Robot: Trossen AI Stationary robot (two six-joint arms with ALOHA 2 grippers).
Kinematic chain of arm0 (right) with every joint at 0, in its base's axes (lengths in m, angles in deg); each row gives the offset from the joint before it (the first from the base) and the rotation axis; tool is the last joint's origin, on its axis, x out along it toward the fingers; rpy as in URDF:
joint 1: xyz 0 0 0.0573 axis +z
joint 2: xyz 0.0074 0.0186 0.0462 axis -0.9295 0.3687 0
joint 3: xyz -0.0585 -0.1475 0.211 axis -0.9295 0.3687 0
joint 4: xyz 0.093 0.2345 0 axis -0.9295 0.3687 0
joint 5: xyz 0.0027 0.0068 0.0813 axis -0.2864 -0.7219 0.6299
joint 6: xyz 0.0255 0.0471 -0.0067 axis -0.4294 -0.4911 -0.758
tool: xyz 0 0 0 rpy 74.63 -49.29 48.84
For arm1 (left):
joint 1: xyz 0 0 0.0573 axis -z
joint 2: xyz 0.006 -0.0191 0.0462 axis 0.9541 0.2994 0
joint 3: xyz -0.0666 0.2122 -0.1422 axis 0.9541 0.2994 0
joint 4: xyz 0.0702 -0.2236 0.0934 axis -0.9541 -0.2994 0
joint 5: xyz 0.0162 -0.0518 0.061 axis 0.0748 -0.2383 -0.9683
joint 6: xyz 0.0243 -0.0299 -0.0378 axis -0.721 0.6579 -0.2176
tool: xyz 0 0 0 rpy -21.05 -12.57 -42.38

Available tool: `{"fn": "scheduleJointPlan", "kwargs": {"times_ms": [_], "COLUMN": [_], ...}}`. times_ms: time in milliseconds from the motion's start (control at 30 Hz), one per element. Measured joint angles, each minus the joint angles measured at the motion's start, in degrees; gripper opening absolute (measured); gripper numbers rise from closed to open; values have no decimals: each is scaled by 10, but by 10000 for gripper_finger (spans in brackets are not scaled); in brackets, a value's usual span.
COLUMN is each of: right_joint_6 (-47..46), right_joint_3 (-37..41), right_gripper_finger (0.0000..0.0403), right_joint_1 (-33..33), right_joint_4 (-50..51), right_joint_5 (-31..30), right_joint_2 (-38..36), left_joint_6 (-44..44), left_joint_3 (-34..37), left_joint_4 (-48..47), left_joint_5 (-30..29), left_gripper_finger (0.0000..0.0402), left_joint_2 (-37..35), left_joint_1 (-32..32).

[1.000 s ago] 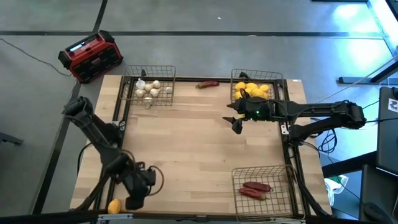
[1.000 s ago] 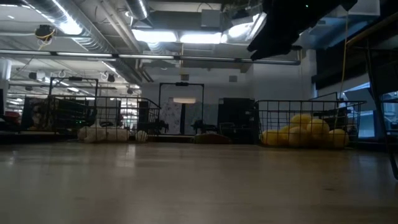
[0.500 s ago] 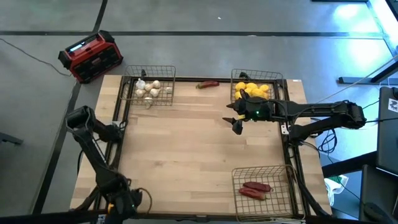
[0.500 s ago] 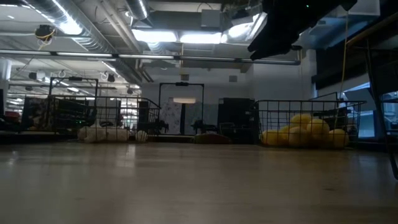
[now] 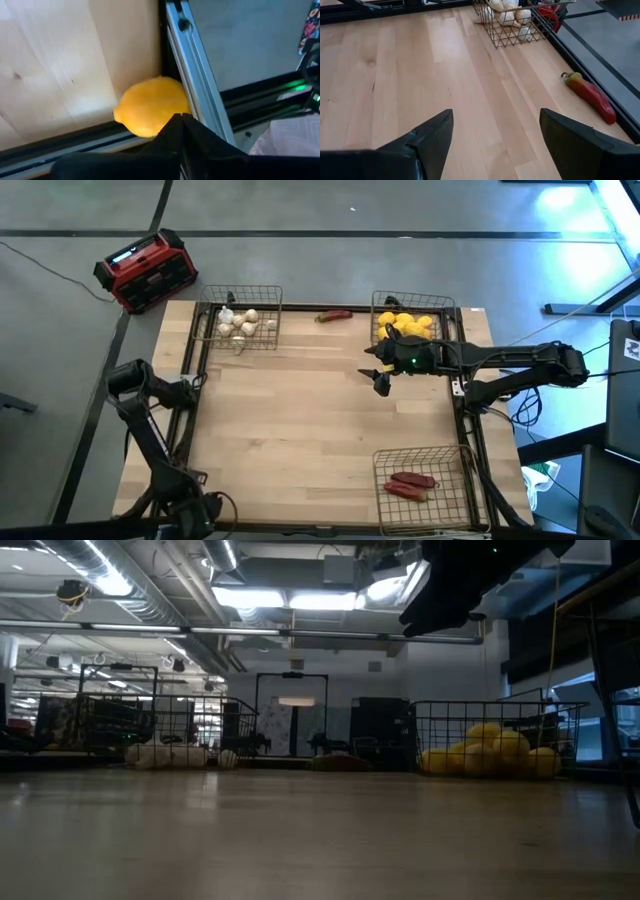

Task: Sort produce into baskets
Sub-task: Put the yellow lemon into the top right wire basket

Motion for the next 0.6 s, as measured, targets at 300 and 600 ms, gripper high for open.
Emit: {"fn": "scheduleJointPlan", "kwargs": {"times_ms": [300, 600], "right_joint_6": [-1, -2], "right_joint_3": [0, 0], "right_gripper_finger": [294, 294], "right_joint_1": [0, 0], "right_joint_4": [1, 1], "right_joint_5": [0, 0], "right_joint_2": [0, 0], "left_joint_6": [41, 51], "left_joint_3": [0, 0], "left_joint_4": [11, 31], "left_joint_5": [-39, -66], "left_gripper_finger": [8, 5], "left_joint_2": [0, 14], "left_joint_1": [39, 66]}}
